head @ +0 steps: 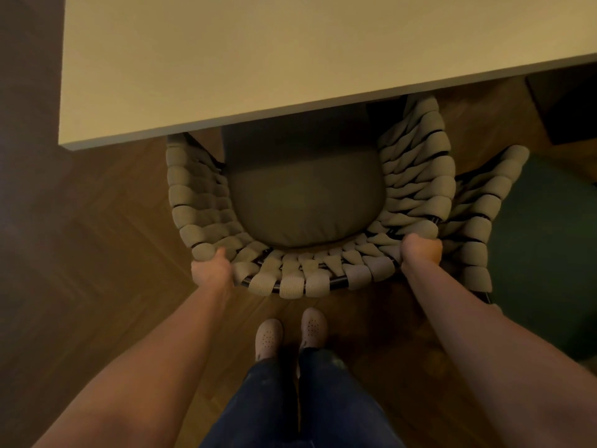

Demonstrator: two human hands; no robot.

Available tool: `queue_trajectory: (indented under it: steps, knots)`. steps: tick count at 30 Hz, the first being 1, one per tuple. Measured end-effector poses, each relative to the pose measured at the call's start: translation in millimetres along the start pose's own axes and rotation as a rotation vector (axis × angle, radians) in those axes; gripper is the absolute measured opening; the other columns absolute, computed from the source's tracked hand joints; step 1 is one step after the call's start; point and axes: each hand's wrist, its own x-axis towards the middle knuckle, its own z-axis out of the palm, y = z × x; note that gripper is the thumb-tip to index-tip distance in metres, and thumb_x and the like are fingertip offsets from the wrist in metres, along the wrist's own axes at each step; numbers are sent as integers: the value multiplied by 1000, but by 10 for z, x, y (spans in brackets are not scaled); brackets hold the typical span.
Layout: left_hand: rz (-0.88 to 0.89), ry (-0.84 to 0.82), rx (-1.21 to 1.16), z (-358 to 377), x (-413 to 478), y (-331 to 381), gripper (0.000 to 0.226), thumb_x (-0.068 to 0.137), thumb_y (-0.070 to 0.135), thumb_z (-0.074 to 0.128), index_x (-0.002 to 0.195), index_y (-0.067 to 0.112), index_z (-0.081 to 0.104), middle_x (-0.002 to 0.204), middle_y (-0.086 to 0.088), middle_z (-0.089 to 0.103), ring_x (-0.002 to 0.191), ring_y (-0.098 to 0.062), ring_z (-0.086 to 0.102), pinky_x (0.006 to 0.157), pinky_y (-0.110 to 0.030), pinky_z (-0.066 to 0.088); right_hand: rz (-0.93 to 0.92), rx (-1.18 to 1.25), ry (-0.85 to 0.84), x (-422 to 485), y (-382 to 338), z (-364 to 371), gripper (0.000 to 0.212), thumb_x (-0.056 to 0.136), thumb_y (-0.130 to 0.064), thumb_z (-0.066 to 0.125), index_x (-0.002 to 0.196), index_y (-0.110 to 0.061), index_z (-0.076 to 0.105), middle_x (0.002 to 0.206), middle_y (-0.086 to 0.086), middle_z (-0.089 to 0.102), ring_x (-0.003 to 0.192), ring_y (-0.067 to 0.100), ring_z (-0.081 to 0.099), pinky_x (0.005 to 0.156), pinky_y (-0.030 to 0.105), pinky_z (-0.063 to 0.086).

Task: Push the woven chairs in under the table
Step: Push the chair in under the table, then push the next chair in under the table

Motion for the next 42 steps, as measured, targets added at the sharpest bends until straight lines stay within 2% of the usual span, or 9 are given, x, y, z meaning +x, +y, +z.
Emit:
queue_trajectory:
  steps: [4, 10, 15, 20, 23, 27, 31, 36, 42]
  knots:
    - [38, 5, 60, -24, 119, 146, 54, 92, 29, 61, 136, 1, 45, 133, -17, 55, 119, -32, 55, 91, -35, 46, 13, 13, -19, -70, -88, 126, 51, 94, -15, 54, 142, -12, 39, 131, 15, 53, 117, 33, 53, 94, 42, 48]
    - [7, 1, 52, 17, 124, 160, 60, 91, 34, 64, 139, 4, 42, 134, -15, 54, 121, -31, 54, 98, -37, 45, 3, 25, -3, -39, -74, 133, 48, 92, -15, 54, 138, -12, 42, 129, 13, 53, 118, 32, 54, 95, 42, 49]
    - [-46, -78, 41, -14, 110, 172, 60, 89, 37, 66, 136, 4, 46, 130, -14, 58, 115, -30, 58, 89, -34, 48, 30, 84, -82, -65, -60, 43, 60, 88, -17, 64, 142, -13, 39, 132, 13, 52, 118, 32, 53, 96, 44, 50]
    - [-78, -109, 62, -46, 168, 172, 74, 84, 45, 70, 140, 6, 42, 132, -14, 56, 117, -32, 57, 99, -39, 48, 52, 164, -166, -92, -36, -30, 68, 86, -18, 69, 144, -14, 33, 136, 14, 48, 121, 32, 51, 98, 47, 49]
    - [-73, -80, 77, -43, 119, 178, 86, 84, 44, 71, 148, 7, 26, 142, -17, 46, 127, -35, 48, 106, -42, 40, 24, 190, -196, -171, 35, -41, 73, 87, -17, 68, 148, -14, 27, 139, 14, 45, 124, 33, 50, 102, 49, 47]
    - [116, 14, 196, 32, -89, 165, 96, 87, 41, 68, 155, 12, 7, 158, -16, 18, 144, -33, 25, 117, -45, 19, -31, 237, -227, -307, 212, -93, 83, 87, -31, 69, 153, -19, 21, 142, 12, 45, 128, 32, 48, 106, 52, 42]
    - [472, 38, 413, 185, -495, -38, 89, 92, 33, 62, 155, 7, 5, 162, -17, 1, 150, -30, 1, 122, -42, 2, -270, 131, -200, -268, 323, -488, 84, 89, -36, 66, 154, -23, 16, 151, 7, 38, 137, 27, 40, 110, 46, 38]
    - [685, -130, 563, 511, -1260, -475, 79, 95, 35, 55, 155, 8, 10, 162, -14, 2, 150, -27, 1, 121, -41, 0, -515, -30, -133, 81, 422, -1323, 68, 93, -30, 63, 151, -25, 28, 150, 2, 39, 135, 20, 41, 109, 39, 39]
    - [1066, -422, 582, 1078, -2481, -1275, 72, 95, 35, 58, 153, 12, 22, 163, -9, 5, 150, -23, -2, 122, -42, 1, -758, -199, -151, 703, 901, -2428, 59, 93, -31, 62, 146, -25, 38, 144, -2, 42, 129, 14, 44, 99, 30, 41]
